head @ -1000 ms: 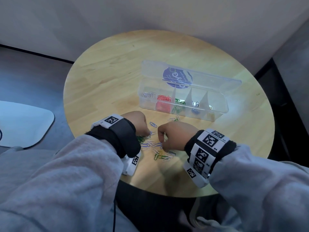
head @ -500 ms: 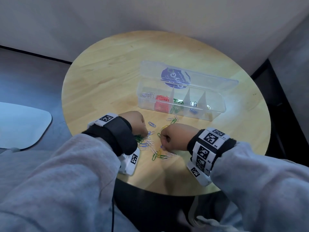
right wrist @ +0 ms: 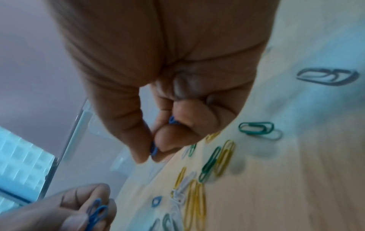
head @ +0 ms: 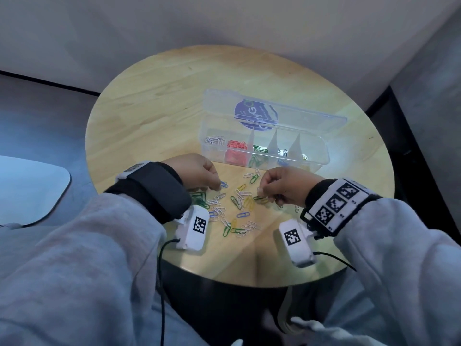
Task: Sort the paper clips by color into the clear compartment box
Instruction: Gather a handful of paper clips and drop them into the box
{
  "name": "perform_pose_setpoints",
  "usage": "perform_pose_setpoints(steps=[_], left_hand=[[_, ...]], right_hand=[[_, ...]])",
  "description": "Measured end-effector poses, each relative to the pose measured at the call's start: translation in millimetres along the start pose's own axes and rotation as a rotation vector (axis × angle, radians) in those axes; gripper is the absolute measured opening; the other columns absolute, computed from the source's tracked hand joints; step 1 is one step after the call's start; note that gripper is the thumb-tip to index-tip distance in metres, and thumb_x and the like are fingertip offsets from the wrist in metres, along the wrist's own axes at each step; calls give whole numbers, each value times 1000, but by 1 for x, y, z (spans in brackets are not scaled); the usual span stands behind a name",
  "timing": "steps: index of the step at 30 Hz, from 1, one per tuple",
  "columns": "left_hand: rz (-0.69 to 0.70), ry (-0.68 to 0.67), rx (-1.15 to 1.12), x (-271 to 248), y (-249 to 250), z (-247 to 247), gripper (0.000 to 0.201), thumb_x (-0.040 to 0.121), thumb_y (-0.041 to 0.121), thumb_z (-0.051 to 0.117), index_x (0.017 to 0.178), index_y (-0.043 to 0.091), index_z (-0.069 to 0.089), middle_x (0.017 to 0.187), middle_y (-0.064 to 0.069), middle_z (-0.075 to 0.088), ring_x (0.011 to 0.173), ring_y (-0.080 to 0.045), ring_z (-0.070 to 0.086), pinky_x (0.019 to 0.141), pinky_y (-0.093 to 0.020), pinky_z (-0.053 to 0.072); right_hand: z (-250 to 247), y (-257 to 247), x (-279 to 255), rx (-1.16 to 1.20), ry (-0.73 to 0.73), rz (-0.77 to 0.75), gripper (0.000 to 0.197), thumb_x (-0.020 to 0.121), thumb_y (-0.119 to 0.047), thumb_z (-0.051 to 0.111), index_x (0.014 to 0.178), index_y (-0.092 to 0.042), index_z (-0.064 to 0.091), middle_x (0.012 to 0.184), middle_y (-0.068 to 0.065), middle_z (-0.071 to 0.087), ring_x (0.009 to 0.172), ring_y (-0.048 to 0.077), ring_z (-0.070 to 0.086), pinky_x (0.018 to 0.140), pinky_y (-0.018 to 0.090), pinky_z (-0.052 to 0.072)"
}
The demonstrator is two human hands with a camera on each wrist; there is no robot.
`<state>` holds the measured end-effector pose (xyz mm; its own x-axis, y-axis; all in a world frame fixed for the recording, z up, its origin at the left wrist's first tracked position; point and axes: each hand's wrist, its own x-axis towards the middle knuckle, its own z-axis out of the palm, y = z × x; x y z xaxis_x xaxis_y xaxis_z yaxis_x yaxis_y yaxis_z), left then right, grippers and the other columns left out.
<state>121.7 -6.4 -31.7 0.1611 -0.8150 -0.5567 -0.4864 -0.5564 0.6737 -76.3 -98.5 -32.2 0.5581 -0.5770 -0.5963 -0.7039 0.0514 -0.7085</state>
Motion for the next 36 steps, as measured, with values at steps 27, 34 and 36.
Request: perform_pose_setpoints(steps=[27,34,36], left_hand=[[-113,55,165,-16,-3,-10,32,84,22,62,61,14,42,59,-3,37,52,-19,30,50,-24,22],[-74,124,452,-18,-13,-5,12,79,13,61,78,25,60,64,13,50,60,-6,44,52,-18,31],[-80,129,507,-16,-15,-1,10,79,15,61,81,25,61,64,12,50,63,-9,46,51,-18,30]], right_hand=[[49,-17,-1,-844,-65,-138,12,79,-19,68,83,-26,59,68,-15,42,68,9,46,59,23,37],[44,-12,2,-840,-33,-198,11,82,-23,67,84,-27,57,64,-12,41,58,2,39,53,18,32],[43,-10,3,-852,-35,-197,12,82,-23,66,85,-28,55,64,-13,40,57,0,37,54,18,32]])
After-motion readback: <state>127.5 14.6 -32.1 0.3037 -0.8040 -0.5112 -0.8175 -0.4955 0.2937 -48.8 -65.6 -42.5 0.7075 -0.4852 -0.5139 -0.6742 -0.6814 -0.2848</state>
